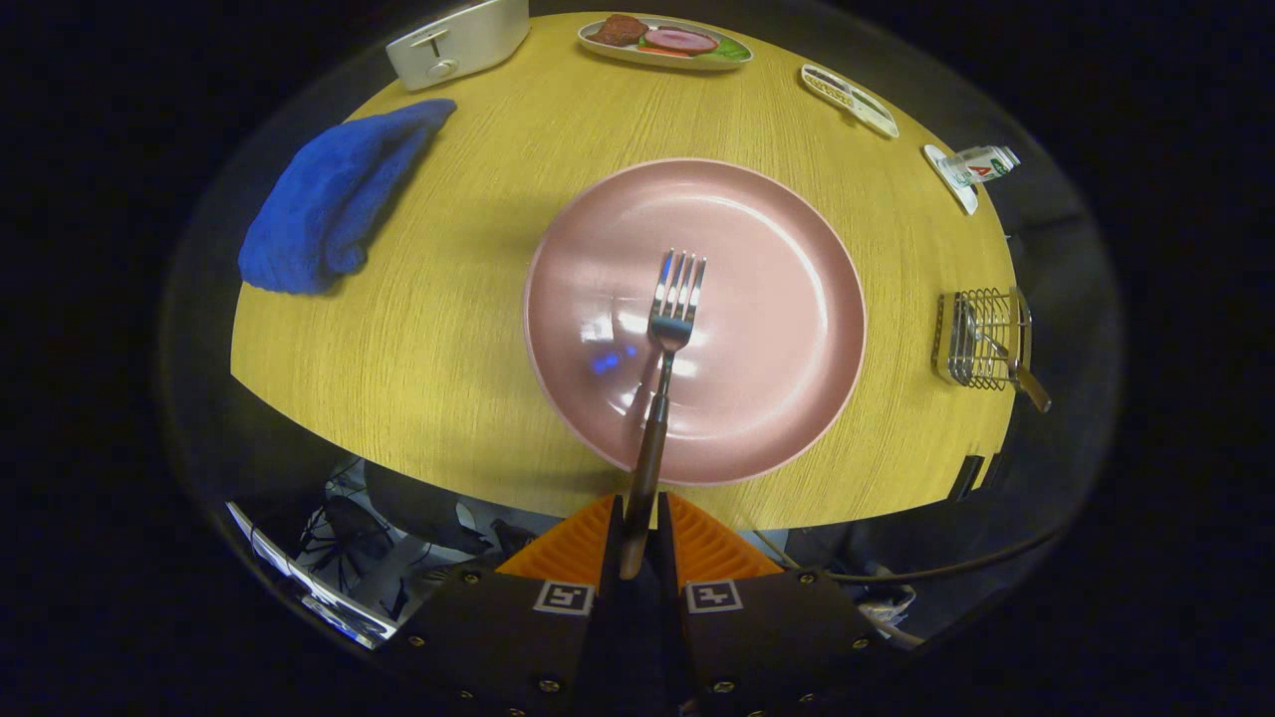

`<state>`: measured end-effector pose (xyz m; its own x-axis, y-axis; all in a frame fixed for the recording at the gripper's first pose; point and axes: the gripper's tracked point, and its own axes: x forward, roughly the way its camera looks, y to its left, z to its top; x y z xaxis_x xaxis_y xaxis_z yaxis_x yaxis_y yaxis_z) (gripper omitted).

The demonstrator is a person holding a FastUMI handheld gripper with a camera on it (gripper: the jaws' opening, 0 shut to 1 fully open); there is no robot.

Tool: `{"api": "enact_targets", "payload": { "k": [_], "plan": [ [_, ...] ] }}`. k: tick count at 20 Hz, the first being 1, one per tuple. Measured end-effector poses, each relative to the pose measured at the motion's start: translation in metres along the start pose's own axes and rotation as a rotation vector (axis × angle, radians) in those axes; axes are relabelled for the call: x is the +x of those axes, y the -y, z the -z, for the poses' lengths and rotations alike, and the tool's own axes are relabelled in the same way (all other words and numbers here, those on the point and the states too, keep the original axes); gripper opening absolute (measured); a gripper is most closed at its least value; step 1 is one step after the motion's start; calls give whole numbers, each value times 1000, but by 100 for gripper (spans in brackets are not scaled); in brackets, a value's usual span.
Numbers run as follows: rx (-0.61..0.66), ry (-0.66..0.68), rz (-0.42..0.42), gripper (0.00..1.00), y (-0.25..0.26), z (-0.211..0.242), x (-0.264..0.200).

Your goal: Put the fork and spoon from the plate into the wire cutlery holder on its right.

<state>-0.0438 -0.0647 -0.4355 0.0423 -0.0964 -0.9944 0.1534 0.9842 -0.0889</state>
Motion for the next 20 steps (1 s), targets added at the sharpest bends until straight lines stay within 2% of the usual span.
{"api": "enact_targets", "payload": {
  "k": [16, 17, 20],
  "plan": [
    [-47, -44, 74, 19, 15, 14, 13],
    [-45, -37, 62, 13, 13, 12, 11],
    [-19, -1, 63, 7, 14, 7, 4]
  ]
}}
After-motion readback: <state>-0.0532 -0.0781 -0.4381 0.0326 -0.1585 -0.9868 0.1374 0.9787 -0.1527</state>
